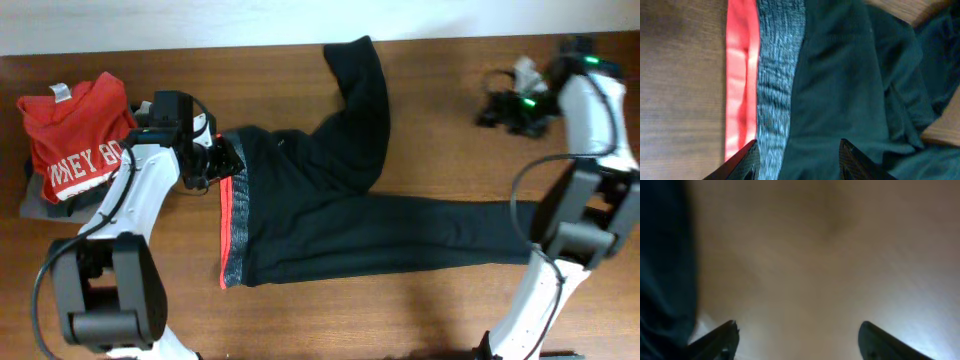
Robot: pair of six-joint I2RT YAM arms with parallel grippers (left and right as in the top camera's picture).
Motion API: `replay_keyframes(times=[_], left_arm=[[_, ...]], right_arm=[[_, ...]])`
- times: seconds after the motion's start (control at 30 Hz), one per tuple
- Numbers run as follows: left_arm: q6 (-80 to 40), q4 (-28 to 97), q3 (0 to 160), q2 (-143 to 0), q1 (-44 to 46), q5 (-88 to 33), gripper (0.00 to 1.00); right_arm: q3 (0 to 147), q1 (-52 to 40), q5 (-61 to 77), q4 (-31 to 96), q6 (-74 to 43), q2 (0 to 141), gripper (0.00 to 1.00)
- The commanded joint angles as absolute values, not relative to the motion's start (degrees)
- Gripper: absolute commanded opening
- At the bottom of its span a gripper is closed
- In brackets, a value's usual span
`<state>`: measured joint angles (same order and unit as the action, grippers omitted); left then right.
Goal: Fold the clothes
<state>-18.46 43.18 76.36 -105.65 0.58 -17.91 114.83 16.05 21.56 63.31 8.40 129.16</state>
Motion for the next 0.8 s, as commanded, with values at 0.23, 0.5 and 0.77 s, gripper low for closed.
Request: replay_keyframes(times=[0.23,0.5,0.77], left_arm=[[-18.6,42.0,76.5,-116.4,2.2,-17.7,0.5],[-18.6,41.1,76.5,-118.3,2.3,-17.5,0.5],[-18.6,41.2,76.5,-118.3,2.3,-17.5,0.51]], right_arm=[[116.0,-1.7,20.1,41.0,1.9,132.2,0.92],[116.0,-4.2,21.3,28.5,-9.3,140.1,0.91],[115.9,-5.0,21.4,27.2,-10.0,144.7,0.77]])
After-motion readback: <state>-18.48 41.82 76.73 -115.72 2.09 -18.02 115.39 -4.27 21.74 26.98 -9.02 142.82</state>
